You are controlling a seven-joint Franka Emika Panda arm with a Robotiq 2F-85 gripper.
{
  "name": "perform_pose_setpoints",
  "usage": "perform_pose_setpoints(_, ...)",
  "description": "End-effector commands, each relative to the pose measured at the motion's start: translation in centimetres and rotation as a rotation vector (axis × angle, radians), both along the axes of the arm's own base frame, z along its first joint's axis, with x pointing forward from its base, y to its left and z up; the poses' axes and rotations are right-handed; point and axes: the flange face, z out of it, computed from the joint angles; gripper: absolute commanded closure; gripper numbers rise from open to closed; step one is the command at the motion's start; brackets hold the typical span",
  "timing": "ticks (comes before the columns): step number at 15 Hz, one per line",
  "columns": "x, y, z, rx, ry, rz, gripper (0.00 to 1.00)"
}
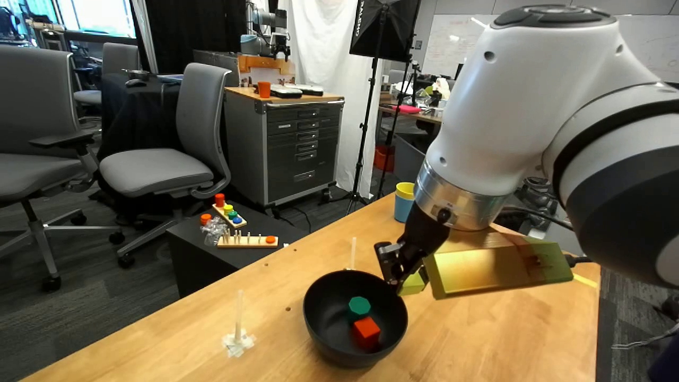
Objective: Put the green, orange and yellow building blocks in the black bowl
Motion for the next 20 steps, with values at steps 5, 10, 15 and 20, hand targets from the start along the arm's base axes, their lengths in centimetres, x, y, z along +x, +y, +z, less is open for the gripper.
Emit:
perform_pose_setpoints(5,4.3,5.7,-2.8,-0.018,-0.019,-0.049,0.86)
perform_pose_setpoints(10,6.6,6.9,-6.7,-0.045,0.002,-0.099,0.86)
perform_pose_setpoints(15,8.7,8.2,-9.0,-0.033,0.013,-0.148,0.86)
perform_pose_setpoints(20,10.4,8.9,-9.7,-0.024,0.01,-0.18,0.84)
